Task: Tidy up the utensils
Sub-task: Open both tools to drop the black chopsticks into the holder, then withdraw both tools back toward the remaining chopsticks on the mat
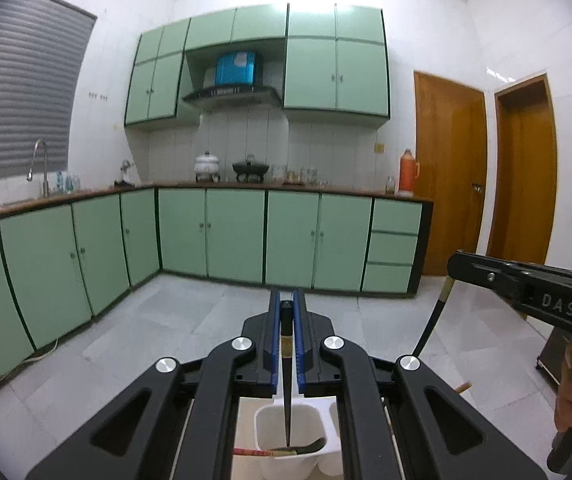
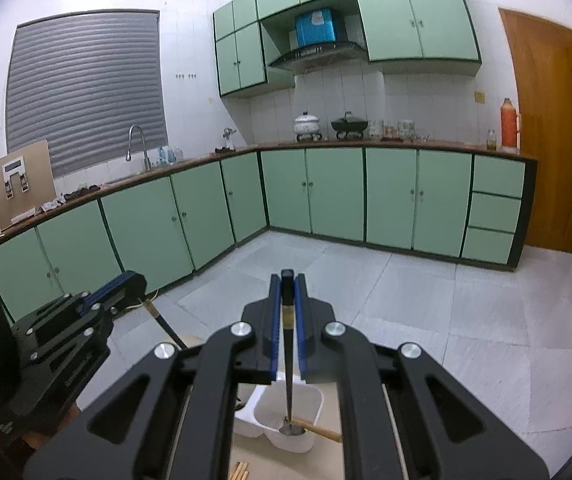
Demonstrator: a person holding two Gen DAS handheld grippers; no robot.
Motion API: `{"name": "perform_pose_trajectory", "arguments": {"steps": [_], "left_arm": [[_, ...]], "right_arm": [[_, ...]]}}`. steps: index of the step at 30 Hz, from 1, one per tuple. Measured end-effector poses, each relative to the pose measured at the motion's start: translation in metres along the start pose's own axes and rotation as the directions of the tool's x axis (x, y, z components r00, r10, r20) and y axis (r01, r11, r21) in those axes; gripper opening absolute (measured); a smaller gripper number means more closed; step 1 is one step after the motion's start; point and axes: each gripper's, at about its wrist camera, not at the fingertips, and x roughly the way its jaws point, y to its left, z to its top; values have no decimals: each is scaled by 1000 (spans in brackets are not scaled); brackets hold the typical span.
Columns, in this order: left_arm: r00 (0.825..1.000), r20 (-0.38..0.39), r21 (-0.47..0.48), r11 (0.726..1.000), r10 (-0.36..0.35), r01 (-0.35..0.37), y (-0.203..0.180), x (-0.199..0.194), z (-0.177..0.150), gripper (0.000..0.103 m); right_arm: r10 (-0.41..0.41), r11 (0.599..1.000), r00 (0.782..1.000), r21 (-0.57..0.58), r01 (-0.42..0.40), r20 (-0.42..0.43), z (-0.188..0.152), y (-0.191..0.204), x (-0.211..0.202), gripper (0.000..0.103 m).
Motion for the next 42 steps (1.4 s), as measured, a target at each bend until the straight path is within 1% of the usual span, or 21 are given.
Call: {"name": "perform_pose_trajectory", "arguments": {"steps": [7,12,14,16,17,18,19,20,21,22,23,24,25,26,27,28,29,31,33,38,42], "left_arm": [[998,-59,3,1000,12,-12,10,13,-18,7],[996,-88,2,1000,12,-12,12,18,-22,7],[996,-89,4,1000,17,-16,13,17,-22,10],[996,-84,5,1000,15,-15,13,14,-21,18],[997,-78,3,1000,14,-13,14,10,-19,20],[997,-70,1,1000,13,-13,14,7,-17,26],[998,-63,-1,1000,14,-14,15,4,-15,33],[999,-49,-3,1000,13,-13,15,-3,-12,37],[999,-35,-5,1000,10,-10,15,-9,-9,41],[1000,-22,-3,1000,9,-9,16,-17,-6,45],[1000,-13,1,1000,12,-12,16,-24,-5,47],[1000,-5,5,1000,17,-17,15,-31,-4,53],[1000,1,9,1000,18,-18,15,-37,-3,58],[1000,10,12,1000,16,-16,14,-46,-4,60],[1000,16,14,1000,13,-13,13,-56,-6,64],[1000,21,16,1000,11,-11,12,-65,-9,68],[1000,23,18,1000,9,-10,11,-73,-12,69],[1000,25,15,1000,8,-8,11,-87,-21,76],[1000,20,9,1000,9,-9,10,-103,-34,79],[999,-43,-21,1000,4,-5,10,-128,-70,81],[993,-117,-25,999,28,-31,12,-143,-104,81]], "right_arm": [[15,999,997,35,-12,-74,-21,-4,22,6],[22,999,992,41,-17,-127,-34,-1,31,7],[19,999,991,43,-14,-131,-36,-1,30,12],[19,999,992,50,-13,-125,-35,-2,26,15],[16,998,993,59,-9,-115,-35,-3,22,18],[15,998,994,69,-8,-105,-34,-5,17,21],[14,997,996,83,-7,-86,-32,-6,9,28],[12,996,998,90,-5,-70,-31,-8,2,33],[7,995,999,95,-2,-54,-29,-9,-5,35],[2,995,999,98,2,-38,-29,-10,-13,39],[-5,995,1000,99,7,-20,-28,-9,-23,47],[-15,995,1000,98,15,-5,-30,-9,-32,52],[-29,995,999,97,27,20,-32,-7,-44,62],[-40,995,999,95,37,36,-35,-6,-53,70],[-52,995,997,92,47,51,-37,-6,-62,73],[-61,995,996,86,56,64,-42,-3,-71,79],[-68,995,995,77,62,74,-49,1,-81,83],[-80,995,993,67,74,84,-63,5,-96,87],[-92,994,992,65,86,92,-81,10,-111,90],[-89,990,995,113,84,41,-131,17,-131,90],[-106,985,994,139,105,-4,-167,23,-142,90]]}}
